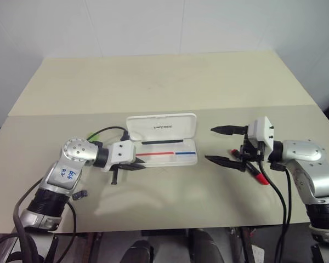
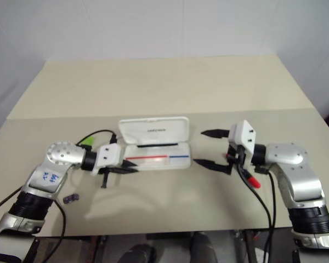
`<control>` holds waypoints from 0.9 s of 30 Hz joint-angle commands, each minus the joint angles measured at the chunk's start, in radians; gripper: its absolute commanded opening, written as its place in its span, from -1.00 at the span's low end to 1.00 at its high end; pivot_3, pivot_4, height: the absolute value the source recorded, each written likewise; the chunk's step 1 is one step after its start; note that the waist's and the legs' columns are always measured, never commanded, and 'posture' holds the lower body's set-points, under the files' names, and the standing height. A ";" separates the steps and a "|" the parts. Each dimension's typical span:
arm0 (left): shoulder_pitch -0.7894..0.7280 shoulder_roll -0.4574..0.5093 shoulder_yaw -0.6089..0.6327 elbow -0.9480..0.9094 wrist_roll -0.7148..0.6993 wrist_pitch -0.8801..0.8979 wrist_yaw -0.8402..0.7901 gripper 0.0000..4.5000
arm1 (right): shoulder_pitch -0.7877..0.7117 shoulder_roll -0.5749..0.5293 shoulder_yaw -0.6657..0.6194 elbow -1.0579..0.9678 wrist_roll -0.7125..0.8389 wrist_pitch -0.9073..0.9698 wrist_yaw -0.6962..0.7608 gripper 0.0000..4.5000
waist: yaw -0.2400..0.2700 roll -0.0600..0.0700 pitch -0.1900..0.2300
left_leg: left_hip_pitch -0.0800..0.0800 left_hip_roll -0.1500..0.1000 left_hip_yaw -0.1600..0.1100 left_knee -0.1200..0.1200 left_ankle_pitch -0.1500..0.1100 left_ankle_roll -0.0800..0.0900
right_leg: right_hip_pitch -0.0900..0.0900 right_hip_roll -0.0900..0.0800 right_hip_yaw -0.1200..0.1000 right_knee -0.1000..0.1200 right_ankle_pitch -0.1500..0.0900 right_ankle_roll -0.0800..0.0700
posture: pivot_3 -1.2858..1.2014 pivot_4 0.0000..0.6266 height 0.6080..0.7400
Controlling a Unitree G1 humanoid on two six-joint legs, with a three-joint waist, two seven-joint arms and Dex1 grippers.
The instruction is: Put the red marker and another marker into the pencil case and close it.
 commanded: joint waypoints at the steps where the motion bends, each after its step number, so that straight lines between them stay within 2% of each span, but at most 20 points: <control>1: 0.044 0.019 0.010 -0.089 -0.037 0.038 0.010 -0.99 | 0.006 -0.020 -0.038 -0.013 0.025 -0.012 0.019 1.00 | -0.001 0.000 0.000 | 0.000 0.000 0.001 0.000 0.000 0.000 | 0.000 0.000 0.000 0.000 0.000 0.000 | 0.03 -0.52 1.00; 11: 0.173 0.121 0.046 -0.194 -0.063 0.087 0.031 -0.99 | 0.012 -0.002 -0.036 -0.028 0.016 -0.011 0.001 1.00 | 0.000 0.000 0.000 | 0.001 0.001 0.002 0.001 0.000 0.000 | 0.000 0.000 0.001 0.000 0.002 -0.001 | 0.03 -0.52 1.00; 21: 0.155 0.116 0.009 -0.182 -0.057 0.058 0.039 -0.99 | -0.014 0.017 -0.017 -0.035 0.017 -0.008 -0.015 1.00 | 0.000 0.000 0.000 | 0.001 0.001 0.003 0.001 0.000 0.000 | 0.000 0.001 0.001 0.000 0.002 -0.002 | 0.03 -0.52 1.00; 27: 0.142 0.107 -0.001 -0.181 -0.077 0.072 0.038 -0.14 | -0.023 0.022 -0.012 -0.035 0.016 -0.006 -0.015 1.00 | 0.002 0.000 0.000 | 0.001 0.001 0.003 0.001 0.000 0.000 | 0.000 0.001 0.001 -0.001 0.002 -0.002 | 0.03 -0.52 1.00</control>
